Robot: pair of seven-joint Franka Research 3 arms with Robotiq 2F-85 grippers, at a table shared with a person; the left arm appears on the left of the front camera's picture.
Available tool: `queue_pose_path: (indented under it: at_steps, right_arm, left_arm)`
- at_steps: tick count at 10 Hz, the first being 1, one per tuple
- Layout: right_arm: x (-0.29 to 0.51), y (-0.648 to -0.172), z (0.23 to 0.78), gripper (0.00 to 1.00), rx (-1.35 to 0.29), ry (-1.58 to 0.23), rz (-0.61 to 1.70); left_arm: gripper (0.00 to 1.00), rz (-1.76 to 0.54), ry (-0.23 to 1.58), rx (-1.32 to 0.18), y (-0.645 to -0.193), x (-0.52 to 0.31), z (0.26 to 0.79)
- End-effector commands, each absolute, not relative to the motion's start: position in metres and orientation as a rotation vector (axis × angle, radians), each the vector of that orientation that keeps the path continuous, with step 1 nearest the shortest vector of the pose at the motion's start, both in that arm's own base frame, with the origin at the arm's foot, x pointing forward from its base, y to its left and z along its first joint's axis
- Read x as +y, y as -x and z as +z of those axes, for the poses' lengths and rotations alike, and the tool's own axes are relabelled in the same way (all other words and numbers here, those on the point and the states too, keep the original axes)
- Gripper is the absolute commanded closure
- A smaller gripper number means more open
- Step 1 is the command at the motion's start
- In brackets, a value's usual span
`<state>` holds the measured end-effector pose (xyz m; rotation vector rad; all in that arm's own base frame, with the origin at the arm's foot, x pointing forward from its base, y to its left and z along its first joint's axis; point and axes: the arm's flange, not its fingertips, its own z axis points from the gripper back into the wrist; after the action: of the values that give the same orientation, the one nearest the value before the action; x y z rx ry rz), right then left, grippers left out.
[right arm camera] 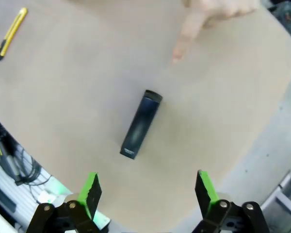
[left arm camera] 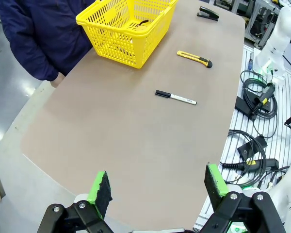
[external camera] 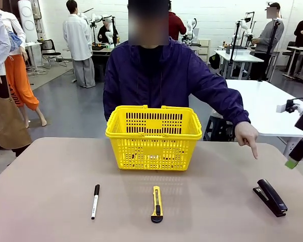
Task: Place the items the person wants into the basket.
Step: Pick up the item the person points to and place it in the Market Basket.
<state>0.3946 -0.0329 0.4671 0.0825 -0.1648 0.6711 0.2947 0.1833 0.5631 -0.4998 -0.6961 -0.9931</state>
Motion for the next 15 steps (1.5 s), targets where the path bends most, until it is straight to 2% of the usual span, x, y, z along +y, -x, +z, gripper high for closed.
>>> queue_pose_path:
  at_steps: [1, 5, 12, 15]
  right_arm:
    - [-0.025, -0.391, 0.456, 0.0, -0.187, -0.132, 0.728]
    - [-0.003, -0.394, 0.415, 0.0, -0.141, -0.15, 0.775]
    - [-0.002, -0.39, 0.426, 0.0, -0.13, -0.136, 0.768]
    - [0.006, -0.405, 0.396, 0.0, -0.096, -0.079, 0.696]
  left_arm:
    - [0.0, -1.011, 0.505, -0.719, -0.295, 0.185, 0.563]
    - [0.0, -1.011, 0.505, -0.719, -0.295, 0.185, 0.563]
    - [0.0, -1.011, 0.505, -0.719, -0.295, 0.185, 0.563]
    - [0.0, -1.011, 0.505, -0.719, -0.295, 0.185, 0.563]
